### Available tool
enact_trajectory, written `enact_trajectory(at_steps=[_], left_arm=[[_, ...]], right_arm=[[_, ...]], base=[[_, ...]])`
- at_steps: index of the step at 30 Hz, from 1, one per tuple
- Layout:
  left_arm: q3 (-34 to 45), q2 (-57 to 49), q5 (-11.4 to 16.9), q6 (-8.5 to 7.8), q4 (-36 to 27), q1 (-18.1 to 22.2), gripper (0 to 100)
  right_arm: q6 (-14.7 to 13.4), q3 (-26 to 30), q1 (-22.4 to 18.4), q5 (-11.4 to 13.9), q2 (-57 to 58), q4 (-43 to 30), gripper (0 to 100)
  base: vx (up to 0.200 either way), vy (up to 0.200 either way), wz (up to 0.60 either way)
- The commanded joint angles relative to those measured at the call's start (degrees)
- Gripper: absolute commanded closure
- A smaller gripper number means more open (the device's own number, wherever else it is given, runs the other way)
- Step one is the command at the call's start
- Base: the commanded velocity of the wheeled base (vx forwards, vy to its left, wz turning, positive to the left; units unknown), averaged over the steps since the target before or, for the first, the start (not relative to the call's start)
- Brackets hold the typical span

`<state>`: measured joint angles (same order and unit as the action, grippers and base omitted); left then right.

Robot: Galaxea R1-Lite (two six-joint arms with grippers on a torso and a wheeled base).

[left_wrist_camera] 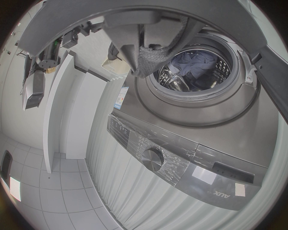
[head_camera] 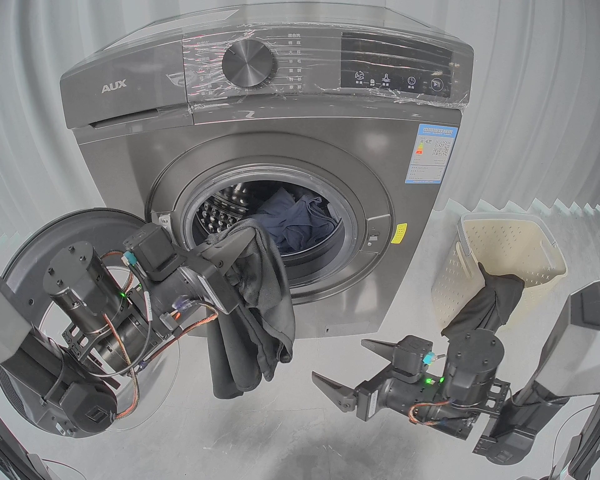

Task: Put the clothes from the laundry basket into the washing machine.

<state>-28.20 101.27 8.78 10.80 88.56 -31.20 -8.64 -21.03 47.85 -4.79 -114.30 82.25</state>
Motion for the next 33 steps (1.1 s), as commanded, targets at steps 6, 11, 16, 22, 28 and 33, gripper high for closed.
enact_trajectory(at_steps=[6, 11, 16, 22, 28, 33], left_arm=[[0.2, -0.2, 0.0, -0.08, 0.0, -0.8, 100], [0.1, -0.2, 0.0, -0.08, 0.0, -0.8, 100], [0.0, -0.2, 0.0, -0.08, 0.0, -0.8, 100], [0.2, -0.1, 0.0, -0.08, 0.0, -0.9, 100], [0.3, -0.2, -0.2, -0.08, 0.0, -1.8, 100], [0.1, -0.2, -1.1, -0.08, 0.0, -1.9, 100]], right_arm=[[1.3, -17.0, -1.5, 3.8, -14.4, 0.3, 0], [2.8, -25.1, -3.2, 6.4, -19.6, 0.3, 0], [2.8, -29.2, -3.6, 8.5, -21.6, 0.5, 0], [2.8, -29.6, -1.7, 9.6, -22.5, 1.0, 0], [2.8, -32.6, -0.5, 9.6, -25.5, 0.8, 0], [2.8, -34.8, 0.8, 9.5, -27.6, 0.9, 0]], base=[[0.0, 0.0, 0.0], [0.0, 0.0, 0.0], [0.0, 0.0, 0.0], [0.0, 0.0, 0.0], [0.0, 0.0, 0.0], [0.0, 0.0, 0.0]])
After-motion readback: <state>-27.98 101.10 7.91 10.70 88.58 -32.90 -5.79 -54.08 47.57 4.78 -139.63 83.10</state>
